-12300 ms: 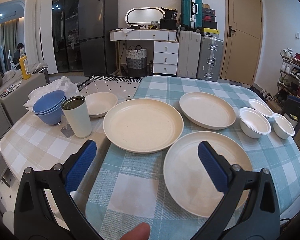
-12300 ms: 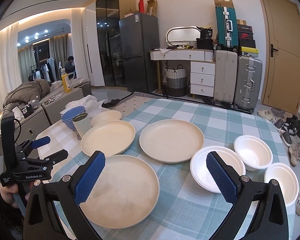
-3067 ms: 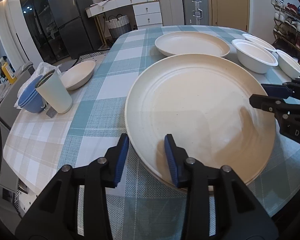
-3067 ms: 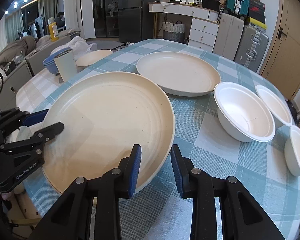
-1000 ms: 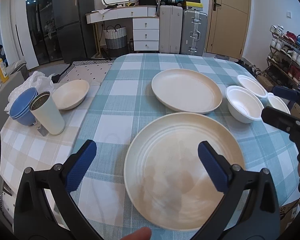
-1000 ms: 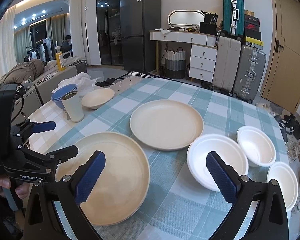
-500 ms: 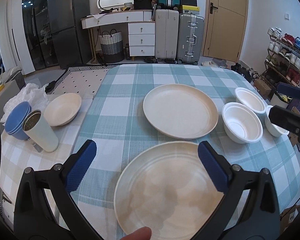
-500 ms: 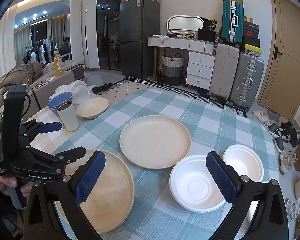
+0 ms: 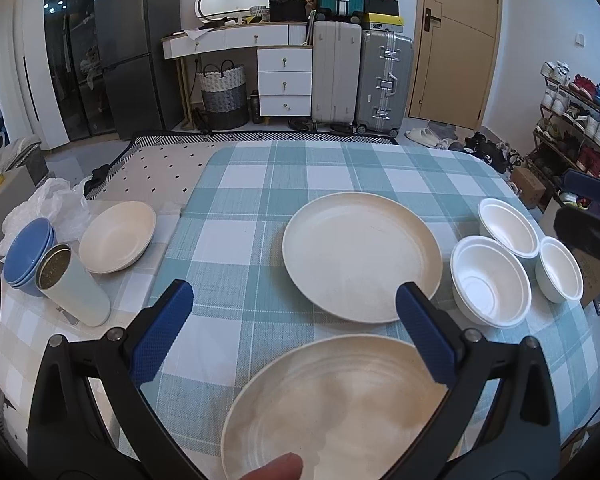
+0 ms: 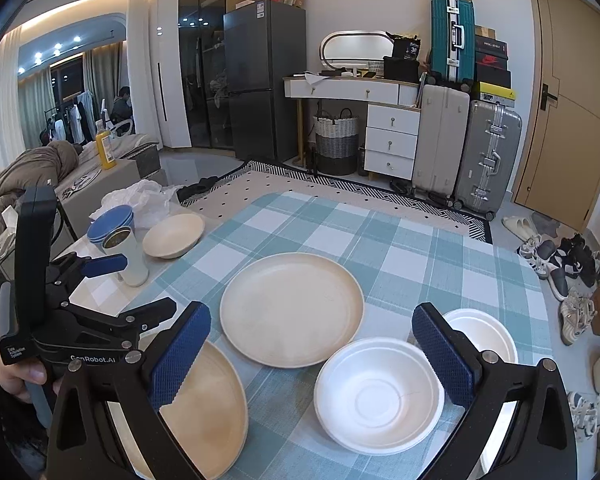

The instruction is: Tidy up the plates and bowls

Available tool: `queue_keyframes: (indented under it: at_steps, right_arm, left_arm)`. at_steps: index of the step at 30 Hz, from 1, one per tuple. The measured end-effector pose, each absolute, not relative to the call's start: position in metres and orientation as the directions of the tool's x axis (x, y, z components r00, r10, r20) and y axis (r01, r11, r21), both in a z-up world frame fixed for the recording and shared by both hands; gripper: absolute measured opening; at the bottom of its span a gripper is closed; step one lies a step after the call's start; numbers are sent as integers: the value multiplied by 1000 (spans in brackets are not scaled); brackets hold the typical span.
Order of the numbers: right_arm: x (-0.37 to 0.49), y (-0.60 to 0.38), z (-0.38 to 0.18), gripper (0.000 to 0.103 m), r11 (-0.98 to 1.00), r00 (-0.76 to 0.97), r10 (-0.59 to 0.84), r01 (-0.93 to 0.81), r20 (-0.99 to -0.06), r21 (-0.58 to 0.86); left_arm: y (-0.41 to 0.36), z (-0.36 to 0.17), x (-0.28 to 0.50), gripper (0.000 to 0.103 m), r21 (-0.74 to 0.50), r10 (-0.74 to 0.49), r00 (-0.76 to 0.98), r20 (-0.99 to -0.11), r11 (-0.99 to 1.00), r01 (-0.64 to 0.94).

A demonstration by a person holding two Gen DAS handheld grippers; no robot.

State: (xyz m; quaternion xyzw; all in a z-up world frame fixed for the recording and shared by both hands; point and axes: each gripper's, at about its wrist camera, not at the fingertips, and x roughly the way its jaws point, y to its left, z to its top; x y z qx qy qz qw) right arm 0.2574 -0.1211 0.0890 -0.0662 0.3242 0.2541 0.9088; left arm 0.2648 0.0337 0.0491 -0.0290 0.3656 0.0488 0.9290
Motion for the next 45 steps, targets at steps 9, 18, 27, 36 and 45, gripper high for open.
queue_keyframes:
  at_steps: [9,18,27,36,45]
  right_arm:
    - [301,-130,80,102,881,654,399,-468,-643,70]
    - [345,-130,50,102,896,610,385,-428,-693,120]
    - [378,-124,31,102,895,567,370,-431,-736,118]
    - [409,-122,2,102,902,516,341,-416,-786,118]
    - [423,-119,-31,95,895,467,349,-423,-812,142]
  left_arm:
    - [46,31,298,101,-11,88,696,-712,990,-137]
    - [51,13,333,101,-21,75,668,-741,991,-135]
    - [51,-5,360,101,-20,69,636,-769,991,-133]
    - [54,-24,374,101,-13,75,604,-793,990,-140]
    - [59,-46,384,101,-12,70,564,-823,990,-140]
